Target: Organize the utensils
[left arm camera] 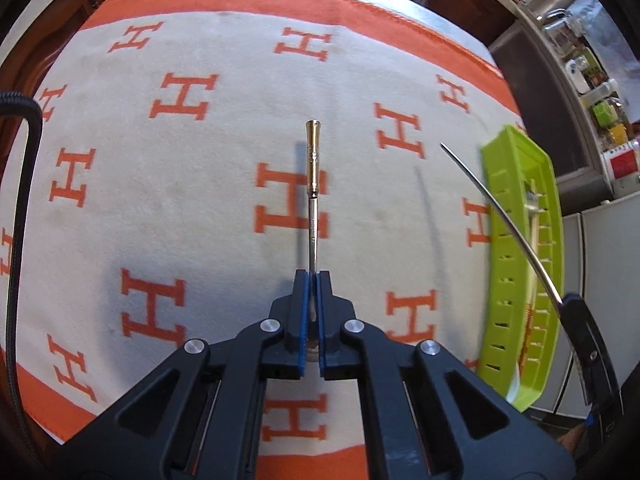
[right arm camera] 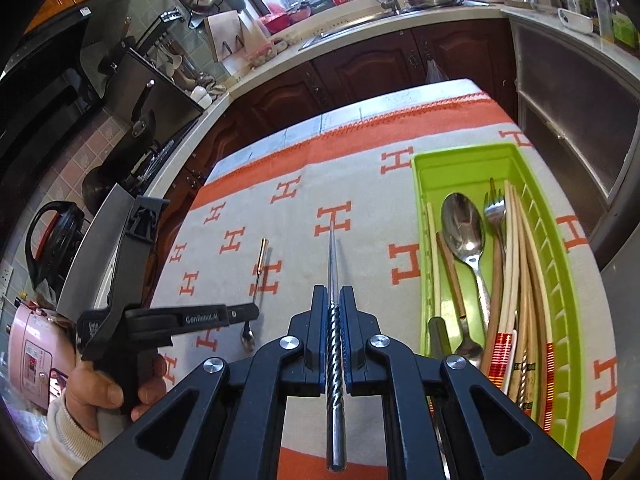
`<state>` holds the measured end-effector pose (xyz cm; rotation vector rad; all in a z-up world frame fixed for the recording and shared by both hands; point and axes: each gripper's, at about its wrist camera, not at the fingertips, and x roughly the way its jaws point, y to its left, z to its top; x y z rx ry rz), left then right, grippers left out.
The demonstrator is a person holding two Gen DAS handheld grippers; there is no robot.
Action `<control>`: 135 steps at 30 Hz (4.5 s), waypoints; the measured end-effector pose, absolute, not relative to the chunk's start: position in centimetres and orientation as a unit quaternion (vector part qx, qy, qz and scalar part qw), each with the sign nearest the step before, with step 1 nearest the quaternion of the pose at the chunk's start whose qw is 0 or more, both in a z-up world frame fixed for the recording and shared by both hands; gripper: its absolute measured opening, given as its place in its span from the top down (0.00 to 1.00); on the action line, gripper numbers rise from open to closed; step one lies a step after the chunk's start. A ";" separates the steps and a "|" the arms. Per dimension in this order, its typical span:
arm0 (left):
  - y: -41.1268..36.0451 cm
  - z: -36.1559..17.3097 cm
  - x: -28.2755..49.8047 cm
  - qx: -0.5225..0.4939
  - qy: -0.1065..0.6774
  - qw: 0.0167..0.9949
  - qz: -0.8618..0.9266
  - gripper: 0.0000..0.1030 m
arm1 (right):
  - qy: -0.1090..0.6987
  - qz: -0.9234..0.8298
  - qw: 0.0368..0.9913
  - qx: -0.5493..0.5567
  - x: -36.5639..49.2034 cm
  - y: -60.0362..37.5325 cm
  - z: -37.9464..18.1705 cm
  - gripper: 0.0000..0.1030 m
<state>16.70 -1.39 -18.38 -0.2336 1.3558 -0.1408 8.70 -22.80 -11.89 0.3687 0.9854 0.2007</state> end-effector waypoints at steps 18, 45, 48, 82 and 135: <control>-16.6 -10.5 15.0 -0.070 0.588 0.771 -0.234 0.99 | 0.405 -0.051 0.898 0.165 3.8 -32.8 -8.0 0.95; -22.7 -15.2 14.0 -0.018 0.633 0.738 -0.232 0.98 | 0.460 -0.038 0.877 0.136 4.1 -33.3 -12.7 0.64; -22.2 -14.6 13.5 -0.010 0.626 0.745 -0.229 0.98 | 0.461 -0.037 0.876 0.135 3.9 -33.1 -12.7 0.64; -10.5 -6.7 3.5 0.046 0.497 0.857 -0.127 0.52 | 0.460 0.006 0.880 0.119 -1.2 -28.3 -6.2 0.54; -1.8 -0.4 -3.8 0.030 0.360 0.933 -0.006 0.18 | 0.406 0.070 0.906 0.101 -4.7 -20.2 1.3 0.33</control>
